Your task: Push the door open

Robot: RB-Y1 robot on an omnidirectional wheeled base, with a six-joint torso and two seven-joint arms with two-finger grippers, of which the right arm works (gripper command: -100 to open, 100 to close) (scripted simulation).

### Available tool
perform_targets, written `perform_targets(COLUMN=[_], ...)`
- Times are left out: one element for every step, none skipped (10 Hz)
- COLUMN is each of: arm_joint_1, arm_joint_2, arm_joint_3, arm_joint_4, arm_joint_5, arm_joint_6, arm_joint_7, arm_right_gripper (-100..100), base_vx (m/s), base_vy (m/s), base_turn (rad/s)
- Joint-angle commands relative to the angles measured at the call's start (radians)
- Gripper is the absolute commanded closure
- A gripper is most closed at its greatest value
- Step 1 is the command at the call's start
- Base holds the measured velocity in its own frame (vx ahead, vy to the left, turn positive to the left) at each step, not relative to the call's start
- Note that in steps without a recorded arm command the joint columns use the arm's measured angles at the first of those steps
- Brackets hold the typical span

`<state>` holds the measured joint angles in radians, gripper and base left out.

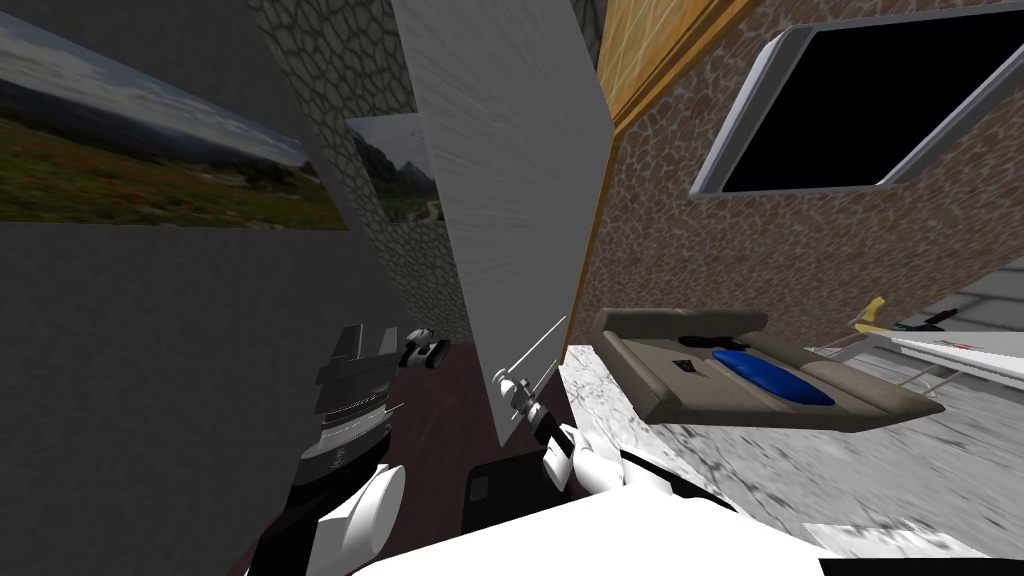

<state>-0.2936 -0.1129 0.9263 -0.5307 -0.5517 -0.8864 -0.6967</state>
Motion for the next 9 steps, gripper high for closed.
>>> perform_targets(arm_joint_1=[-0.023, -0.024, -0.024, -0.025, -0.025, -0.025, -0.025, -0.025, -0.025], arm_joint_2=[0.021, 0.025, 0.025, 0.029, 0.029, 0.029, 0.029, 0.029, 0.029], arm_joint_3=[0.006, 0.012, 0.012, 0.018, 0.018, 0.018, 0.018, 0.018, 0.018], arm_joint_4=[0.004, 0.003, 0.003, 0.003, 0.003, 0.003, 0.003, 0.003, 0.003], arm_joint_5=[-0.010, -0.023, -0.023, -0.035, -0.035, -0.035, -0.035, -0.035, -0.035], arm_joint_6=[-0.023, -0.021, -0.021, -0.019, -0.019, -0.019, -0.019, -0.019, -0.019], arm_joint_7=[-0.048, -0.074, -0.089, -0.130, -0.130, -0.130, -0.130, -0.130, -0.130], arm_right_gripper=[100, 100, 100, 100, 100, 100, 100, 100, 100], base_vx=[0.013, 0.024, 0.026, 0.039, 0.038, 0.020, 0.004, 0.000, 0.000], base_vy=[0.018, 0.040, 0.031, 0.027, 0.028, 0.018, 0.007, 0.000, 0.000], base_turn=[-0.035, -0.067, -0.030, -0.031, -0.010, 0.009, 0.003, 0.000, 0.000])
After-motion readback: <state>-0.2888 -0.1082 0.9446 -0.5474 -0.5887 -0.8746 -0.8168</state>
